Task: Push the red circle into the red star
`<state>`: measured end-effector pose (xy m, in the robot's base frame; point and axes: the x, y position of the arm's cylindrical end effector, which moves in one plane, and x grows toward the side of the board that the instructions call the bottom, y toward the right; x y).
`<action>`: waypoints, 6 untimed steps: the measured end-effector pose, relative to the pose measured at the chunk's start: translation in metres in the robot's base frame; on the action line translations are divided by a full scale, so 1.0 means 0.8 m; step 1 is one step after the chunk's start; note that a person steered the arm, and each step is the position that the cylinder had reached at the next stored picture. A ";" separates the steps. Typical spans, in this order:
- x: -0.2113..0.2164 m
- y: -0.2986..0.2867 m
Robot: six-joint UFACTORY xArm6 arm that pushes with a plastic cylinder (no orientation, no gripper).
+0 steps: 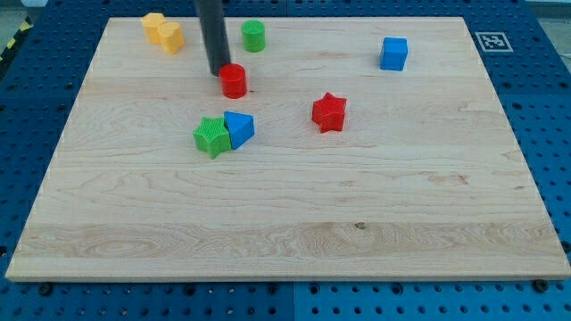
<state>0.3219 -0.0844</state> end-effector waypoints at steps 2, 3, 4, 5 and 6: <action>0.043 0.047; 0.042 0.014; 0.050 -0.017; 0.082 0.013; 0.096 0.069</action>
